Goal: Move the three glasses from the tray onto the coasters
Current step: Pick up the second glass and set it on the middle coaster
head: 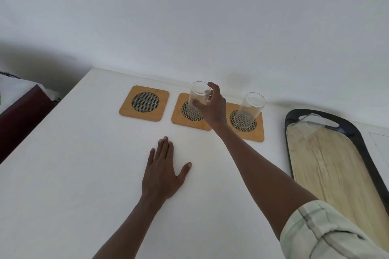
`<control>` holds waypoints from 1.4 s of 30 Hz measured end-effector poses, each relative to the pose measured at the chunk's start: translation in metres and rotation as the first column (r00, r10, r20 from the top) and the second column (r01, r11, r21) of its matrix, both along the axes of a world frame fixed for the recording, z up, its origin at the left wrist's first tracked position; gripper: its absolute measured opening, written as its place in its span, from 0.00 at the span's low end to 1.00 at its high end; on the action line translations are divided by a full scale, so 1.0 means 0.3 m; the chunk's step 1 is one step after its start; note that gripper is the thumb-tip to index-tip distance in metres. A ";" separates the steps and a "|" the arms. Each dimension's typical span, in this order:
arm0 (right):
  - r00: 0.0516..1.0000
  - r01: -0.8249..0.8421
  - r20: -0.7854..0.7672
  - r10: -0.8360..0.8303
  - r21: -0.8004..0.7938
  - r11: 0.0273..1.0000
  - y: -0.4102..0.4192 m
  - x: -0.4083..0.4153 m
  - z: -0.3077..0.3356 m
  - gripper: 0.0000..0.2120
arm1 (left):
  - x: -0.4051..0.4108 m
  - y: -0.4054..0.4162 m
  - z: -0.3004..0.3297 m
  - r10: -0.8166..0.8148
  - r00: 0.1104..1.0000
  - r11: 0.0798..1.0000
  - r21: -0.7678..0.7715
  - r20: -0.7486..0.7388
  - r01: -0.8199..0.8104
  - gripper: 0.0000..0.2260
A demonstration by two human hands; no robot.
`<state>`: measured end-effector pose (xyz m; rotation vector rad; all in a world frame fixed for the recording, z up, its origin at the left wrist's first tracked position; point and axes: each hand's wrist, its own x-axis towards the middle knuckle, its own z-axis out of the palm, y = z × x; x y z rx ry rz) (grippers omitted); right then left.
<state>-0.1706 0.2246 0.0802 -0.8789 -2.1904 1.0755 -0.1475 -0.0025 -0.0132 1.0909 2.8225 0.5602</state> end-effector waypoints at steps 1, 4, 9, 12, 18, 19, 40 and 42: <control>1.000 -0.005 0.001 0.005 0.002 1.000 -0.002 -0.007 -0.004 0.38 | 0.001 0.000 0.000 0.001 1.000 1.000 0.001 0.002 -0.001 0.42; 1.000 -0.010 0.011 0.010 0.014 1.000 -0.002 -0.026 -0.009 0.38 | 0.002 0.000 0.001 0.003 1.000 1.000 -0.005 0.005 -0.003 0.43; 1.000 -0.020 0.010 0.019 0.042 0.999 0.006 -0.027 -0.011 0.37 | 0.002 0.000 0.005 0.000 1.000 1.000 -0.014 0.010 0.000 0.43; 0.999 -0.033 0.020 0.032 0.040 0.999 0.010 -0.026 -0.010 0.37 | 0.004 -0.001 0.009 -0.002 1.000 1.000 -0.016 0.011 0.002 0.43; 0.999 -0.044 0.017 0.044 0.038 0.998 0.011 -0.023 -0.010 0.38 | 0.005 -0.001 0.018 -0.005 1.000 1.000 -0.007 0.017 0.005 0.43; 0.999 -0.043 0.016 0.042 0.036 0.998 0.010 -0.024 -0.011 0.38 | 0.005 -0.001 0.018 -0.005 1.000 1.000 -0.008 0.016 0.005 0.43; 0.997 0.042 -0.060 -0.039 0.051 0.998 -0.076 0.167 -0.038 0.29 | 0.000 -0.001 0.007 -0.011 1.000 1.000 -0.015 -0.006 0.011 0.43; 0.997 0.049 -0.067 -0.045 0.061 0.997 -0.094 0.217 -0.041 0.25 | -0.001 -0.001 0.007 -0.014 1.000 1.000 -0.023 -0.004 0.014 0.43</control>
